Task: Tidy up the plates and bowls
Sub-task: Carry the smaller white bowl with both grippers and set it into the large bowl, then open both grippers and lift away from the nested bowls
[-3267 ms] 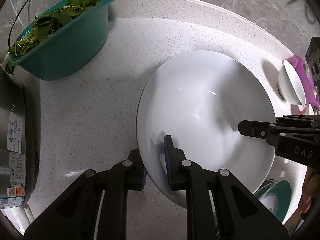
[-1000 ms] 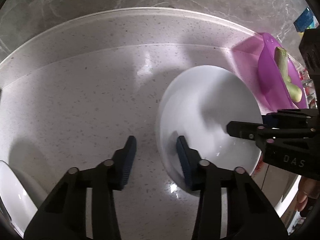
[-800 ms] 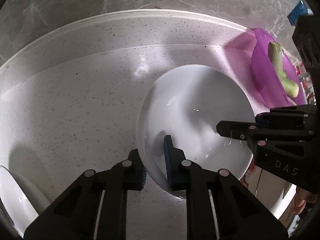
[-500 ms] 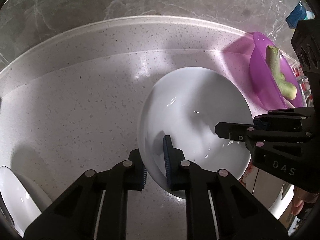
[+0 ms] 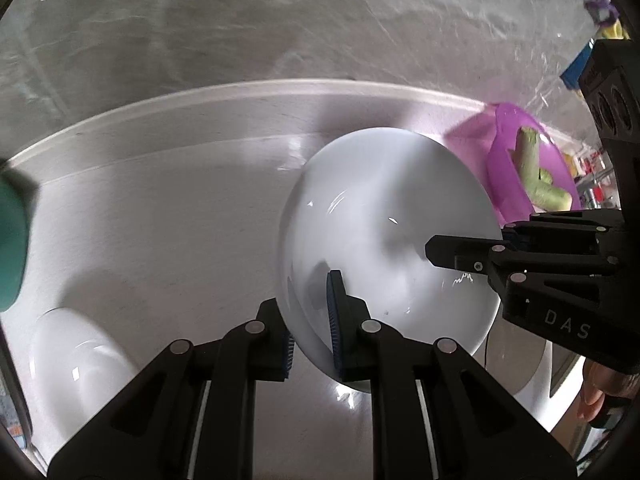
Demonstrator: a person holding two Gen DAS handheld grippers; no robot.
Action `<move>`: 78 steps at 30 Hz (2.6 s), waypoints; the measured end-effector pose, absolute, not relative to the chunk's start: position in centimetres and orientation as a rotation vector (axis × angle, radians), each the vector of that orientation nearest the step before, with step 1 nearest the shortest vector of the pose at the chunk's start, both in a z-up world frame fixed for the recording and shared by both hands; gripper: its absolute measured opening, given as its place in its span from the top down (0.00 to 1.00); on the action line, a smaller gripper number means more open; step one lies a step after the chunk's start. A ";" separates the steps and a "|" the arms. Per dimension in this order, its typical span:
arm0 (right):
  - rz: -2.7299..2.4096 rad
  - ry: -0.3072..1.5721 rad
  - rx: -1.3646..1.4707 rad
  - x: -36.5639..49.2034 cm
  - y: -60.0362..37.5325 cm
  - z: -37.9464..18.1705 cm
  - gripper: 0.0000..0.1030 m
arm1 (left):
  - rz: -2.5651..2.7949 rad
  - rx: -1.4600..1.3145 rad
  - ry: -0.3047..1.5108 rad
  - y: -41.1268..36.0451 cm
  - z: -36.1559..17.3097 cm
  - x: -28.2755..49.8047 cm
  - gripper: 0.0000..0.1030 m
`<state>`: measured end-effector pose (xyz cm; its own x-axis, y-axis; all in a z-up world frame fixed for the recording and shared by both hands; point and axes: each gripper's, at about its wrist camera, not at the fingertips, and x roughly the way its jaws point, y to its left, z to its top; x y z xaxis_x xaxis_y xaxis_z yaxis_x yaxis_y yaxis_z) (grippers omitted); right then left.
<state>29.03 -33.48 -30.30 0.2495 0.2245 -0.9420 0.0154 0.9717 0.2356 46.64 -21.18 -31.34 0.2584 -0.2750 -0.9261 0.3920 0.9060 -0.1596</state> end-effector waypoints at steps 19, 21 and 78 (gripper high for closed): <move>0.440 1.326 0.026 32.1 -12.0 -28.7 0.88 | -0.176 -0.006 1.228 1.4 -28.0 42.4 0.88; 0.453 1.356 0.026 32.2 -10.7 -29.9 0.88 | -0.165 -0.016 1.247 2.7 -29.0 42.0 0.88; 0.398 1.430 0.035 31.0 -11.0 -35.7 0.80 | -0.287 0.042 1.284 0.9 -35.3 41.3 0.39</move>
<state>31.04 -10.97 -35.73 0.0866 0.2877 -0.9538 -0.2467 0.9338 0.2592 41.31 0.90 -35.31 0.2524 -0.1878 -0.9492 0.2341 0.9637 -0.1284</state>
